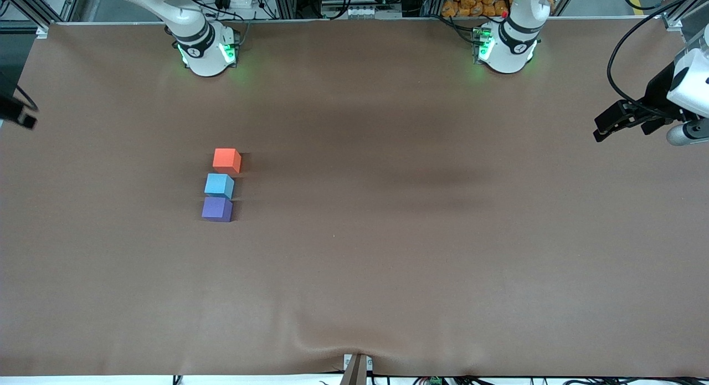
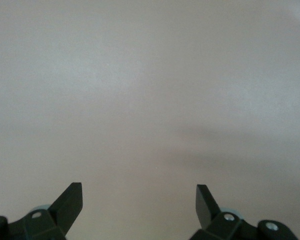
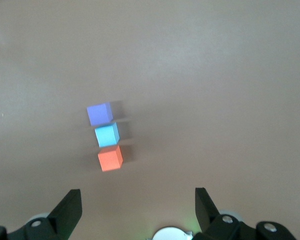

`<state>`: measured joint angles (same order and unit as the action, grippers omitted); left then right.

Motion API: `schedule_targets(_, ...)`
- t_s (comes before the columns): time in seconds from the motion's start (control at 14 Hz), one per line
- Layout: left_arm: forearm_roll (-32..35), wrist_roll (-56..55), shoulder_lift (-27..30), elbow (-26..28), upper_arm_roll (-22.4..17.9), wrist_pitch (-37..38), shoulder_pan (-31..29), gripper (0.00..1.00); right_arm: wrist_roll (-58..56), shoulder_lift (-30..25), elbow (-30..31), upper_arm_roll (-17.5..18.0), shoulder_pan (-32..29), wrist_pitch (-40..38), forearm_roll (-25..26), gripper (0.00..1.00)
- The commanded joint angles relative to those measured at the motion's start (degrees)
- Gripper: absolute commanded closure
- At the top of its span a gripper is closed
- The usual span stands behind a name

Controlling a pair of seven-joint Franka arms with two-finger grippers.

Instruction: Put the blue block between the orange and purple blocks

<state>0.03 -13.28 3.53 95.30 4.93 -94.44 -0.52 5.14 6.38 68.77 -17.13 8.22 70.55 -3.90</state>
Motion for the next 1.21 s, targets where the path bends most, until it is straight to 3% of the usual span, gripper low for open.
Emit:
schedule_targets(0.0, 0.1, 1.2, 0.3, -0.5, 0.2, 0.2, -0.4, 0.0, 0.3, -4.3, 5.1, 4.8, -3.7, 0.5, 1.1, 0.0)
schedule_targets(0.29, 0.1, 1.2, 0.5, -0.4, 0.2, 0.3, -0.4, 0.0, 0.4, -13.7, 19.3, 10.9, -6.9, 8.8, 4.5, 0.0)
schedule_targets(0.36, 0.1, 1.2, 0.5, -0.4, 0.2, 0.3, -0.4, 0.0, 0.2, -14.2, 20.4, 11.9, -7.0, 9.4, 5.7, 0.0)
schedule_targets(0.71, 0.1, 1.2, 0.4, -0.4, 0.1, 0.3, -0.4, 0.0, -0.3, -13.6, 20.2, 14.0, -9.0, 10.1, 6.0, 0.0)
schedule_targets(1.14, 0.1, 1.2, 0.3, -0.5, -0.1, 0.3, -0.4, 0.0, -0.5, -12.8, 18.8, 14.1, -9.1, 10.7, 6.1, 0.0)
